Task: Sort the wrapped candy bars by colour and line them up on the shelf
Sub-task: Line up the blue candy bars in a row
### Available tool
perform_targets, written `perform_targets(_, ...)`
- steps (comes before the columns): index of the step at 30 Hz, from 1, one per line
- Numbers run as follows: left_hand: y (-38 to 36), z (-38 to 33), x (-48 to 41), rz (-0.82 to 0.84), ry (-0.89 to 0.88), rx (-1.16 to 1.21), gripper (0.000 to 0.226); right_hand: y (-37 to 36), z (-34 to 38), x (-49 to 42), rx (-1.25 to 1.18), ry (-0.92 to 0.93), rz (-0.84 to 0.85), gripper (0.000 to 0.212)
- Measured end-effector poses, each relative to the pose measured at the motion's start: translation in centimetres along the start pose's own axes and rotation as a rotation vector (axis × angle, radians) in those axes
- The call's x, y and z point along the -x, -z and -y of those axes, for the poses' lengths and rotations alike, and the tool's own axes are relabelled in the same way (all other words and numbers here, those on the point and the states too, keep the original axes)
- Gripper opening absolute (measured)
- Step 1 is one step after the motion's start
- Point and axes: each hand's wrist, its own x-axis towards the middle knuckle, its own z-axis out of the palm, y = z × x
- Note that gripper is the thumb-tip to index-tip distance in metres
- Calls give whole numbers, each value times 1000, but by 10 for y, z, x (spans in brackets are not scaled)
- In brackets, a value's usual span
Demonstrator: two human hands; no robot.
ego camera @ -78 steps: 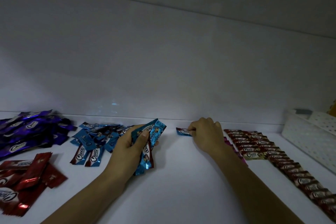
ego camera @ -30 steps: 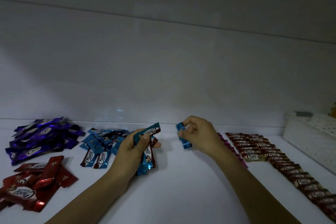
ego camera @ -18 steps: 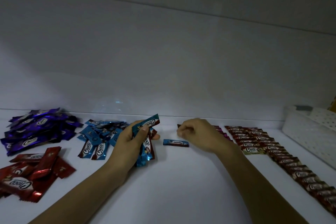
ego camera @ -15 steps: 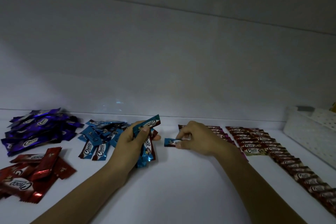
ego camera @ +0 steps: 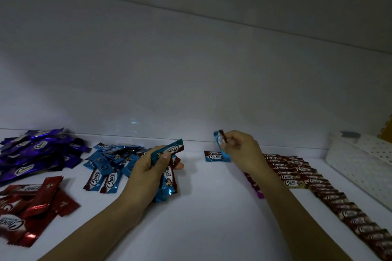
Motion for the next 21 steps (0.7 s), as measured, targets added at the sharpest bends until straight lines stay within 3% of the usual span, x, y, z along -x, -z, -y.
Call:
perform_targets(3,0,-1,0,2,3,7,17,2,-5,3,352,51,52,9)
perform_targets(7,-1,-1,0,2,6,8,17,-1,-9,4,451,110,32,2)
perform_targets(13,-1,-1,0,4,-6,-18,16,-15,-15,3,667,211,-93,14)
perform_targets(21,-1,-1,0,9,-27,-34,16,-22,-21,2,759,205,-77,17)
